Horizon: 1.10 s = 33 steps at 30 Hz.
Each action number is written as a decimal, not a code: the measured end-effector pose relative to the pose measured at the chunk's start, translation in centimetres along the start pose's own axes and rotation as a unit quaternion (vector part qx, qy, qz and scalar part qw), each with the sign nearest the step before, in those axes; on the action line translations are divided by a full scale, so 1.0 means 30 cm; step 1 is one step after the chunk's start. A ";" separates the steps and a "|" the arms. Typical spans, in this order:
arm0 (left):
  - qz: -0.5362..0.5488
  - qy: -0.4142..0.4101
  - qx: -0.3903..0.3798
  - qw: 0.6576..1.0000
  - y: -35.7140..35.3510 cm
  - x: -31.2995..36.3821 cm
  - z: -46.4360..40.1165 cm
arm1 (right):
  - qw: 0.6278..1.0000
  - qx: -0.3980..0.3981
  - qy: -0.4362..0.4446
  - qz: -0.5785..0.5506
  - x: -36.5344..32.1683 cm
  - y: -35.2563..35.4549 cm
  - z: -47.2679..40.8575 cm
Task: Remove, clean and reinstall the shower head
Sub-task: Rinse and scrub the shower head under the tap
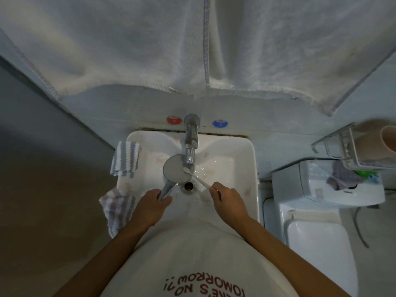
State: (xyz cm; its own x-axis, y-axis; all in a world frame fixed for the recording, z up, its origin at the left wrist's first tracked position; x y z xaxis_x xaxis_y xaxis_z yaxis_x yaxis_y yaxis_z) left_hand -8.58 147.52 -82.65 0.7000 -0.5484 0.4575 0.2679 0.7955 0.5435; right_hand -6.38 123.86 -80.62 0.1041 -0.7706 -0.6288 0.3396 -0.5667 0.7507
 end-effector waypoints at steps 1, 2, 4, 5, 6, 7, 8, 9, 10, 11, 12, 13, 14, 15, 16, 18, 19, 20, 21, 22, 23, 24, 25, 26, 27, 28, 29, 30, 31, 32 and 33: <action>-0.003 -0.001 0.001 1.000 0.000 0.000 0.001 | 1.000 0.003 0.001 0.002 0.001 0.000 0.001; -0.009 -0.004 0.002 1.000 0.000 0.002 0.001 | 1.000 0.015 -0.011 0.002 0.007 0.010 0.000; -0.031 -0.015 0.006 0.999 -0.004 0.009 0.002 | 0.998 0.043 -0.040 -0.004 0.030 0.029 -0.006; -0.039 -0.018 0.008 0.999 -0.006 0.010 0.002 | 0.998 0.043 -0.040 -0.007 0.036 0.027 -0.008; -0.042 -0.019 0.009 0.999 -0.006 0.009 0.001 | 0.999 0.031 -0.033 -0.014 0.033 0.017 -0.008; -0.040 -0.018 0.010 0.999 -0.006 0.007 -0.001 | 1.000 0.014 -0.019 -0.018 0.021 0.005 -0.006; -0.040 -0.018 0.012 0.999 -0.004 0.005 -0.002 | 1.000 0.001 -0.010 -0.016 0.013 -0.006 -0.003; -0.044 -0.020 0.014 0.999 -0.004 0.005 -0.001 | 1.000 0.000 -0.007 -0.011 0.012 -0.010 -0.004; -0.052 -0.023 0.014 0.998 -0.005 0.009 0.001 | 1.000 0.009 -0.017 -0.011 0.018 -0.003 -0.007; -0.061 -0.027 0.011 0.998 -0.009 0.013 0.004 | 0.999 0.023 -0.030 -0.013 0.026 0.009 -0.011; -0.067 -0.031 0.008 0.997 -0.014 0.018 0.008 | 0.998 0.033 -0.041 -0.015 0.035 0.017 -0.014; -0.071 -0.034 0.006 0.997 -0.018 0.021 0.010 | 0.998 0.036 -0.043 -0.017 0.039 0.018 -0.016; -0.072 -0.035 0.008 0.997 -0.016 0.023 0.012 | 0.999 0.028 -0.036 -0.021 0.036 0.010 -0.015; -0.071 -0.035 0.011 0.997 -0.015 0.021 0.012 | 0.999 0.014 -0.024 -0.022 0.024 0.002 -0.012; -0.071 -0.035 0.015 0.997 -0.011 0.021 0.011 | 1.000 0.002 -0.014 -0.019 0.014 -0.007 -0.008; -0.081 -0.037 0.016 0.996 -0.010 0.023 0.012 | 1.000 0.008 -0.019 -0.009 0.017 -0.005 -0.008; -0.087 -0.039 0.012 0.995 -0.012 0.025 0.012 | 0.999 0.021 -0.031 -0.008 0.025 0.006 -0.010; -0.092 -0.041 0.009 0.995 -0.015 0.028 0.013 | 0.999 0.031 -0.041 -0.007 0.032 0.016 -0.014; -0.095 -0.041 0.007 0.995 -0.019 0.028 0.014 | 0.998 0.034 -0.044 -0.005 0.036 0.017 -0.017; -0.097 -0.041 0.008 0.994 -0.022 0.028 0.016 | 0.999 0.029 -0.039 -0.008 0.034 0.010 -0.018; -0.095 -0.040 0.009 0.995 -0.024 0.026 0.015 | 0.999 0.018 -0.030 -0.016 0.026 0.001 -0.017; -0.092 -0.038 0.011 0.995 -0.023 0.025 0.014 | 0.999 0.009 -0.023 -0.023 0.018 -0.008 -0.015; -0.089 -0.036 0.012 0.995 -0.024 0.024 0.012 | 1.000 0.006 -0.021 -0.023 0.016 -0.012 -0.014; -0.090 -0.036 0.011 0.995 -0.024 0.024 0.010 | 0.999 0.010 -0.027 -0.022 0.023 -0.011 -0.015; -0.092 -0.037 0.009 0.995 -0.026 0.023 0.008 | 0.999 0.020 -0.038 -0.024 0.030 -0.002 -0.016; -0.096 -0.038 0.007 0.995 -0.028 0.024 0.006 | 0.998 0.031 -0.048 -0.027 0.038 0.006 -0.018; -0.099 -0.039 0.005 0.994 -0.030 0.022 0.002 | 0.998 0.037 -0.051 -0.028 0.041 0.011 -0.019; -0.103 -0.041 0.006 0.994 -0.031 0.023 0.003 | 0.998 0.035 -0.045 -0.031 0.038 0.009 -0.020; -0.105 -0.042 0.009 0.994 -0.032 0.023 0.003 | 0.999 0.024 -0.032 -0.033 0.027 0.002 -0.021; -0.107 -0.044 0.013 0.993 -0.031 0.025 0.005 | 0.999 0.011 -0.018 -0.034 0.012 -0.006 -0.021; -0.107 -0.045 0.017 0.993 -0.030 0.027 0.006 | 1.000 0.002 -0.011 -0.029 0.002 -0.011 -0.021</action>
State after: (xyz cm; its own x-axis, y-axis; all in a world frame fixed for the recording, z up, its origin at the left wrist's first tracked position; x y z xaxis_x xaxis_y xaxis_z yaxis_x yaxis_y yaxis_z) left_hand -8.37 146.34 -82.65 0.5677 -0.7253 0.3894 0.3803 0.6506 0.6574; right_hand -5.90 124.19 -81.03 0.0635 -0.7422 -0.6671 0.3409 -0.6121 0.7135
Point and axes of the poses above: each hand's wrist, its own z-axis away from the middle knuckle, its own y-axis out of the back of the hand, x = y × z, the point moved 7 cm from there along -z, towards the middle knuckle, and after that the axes turned 12 degrees about y, right-handed, at the moved point
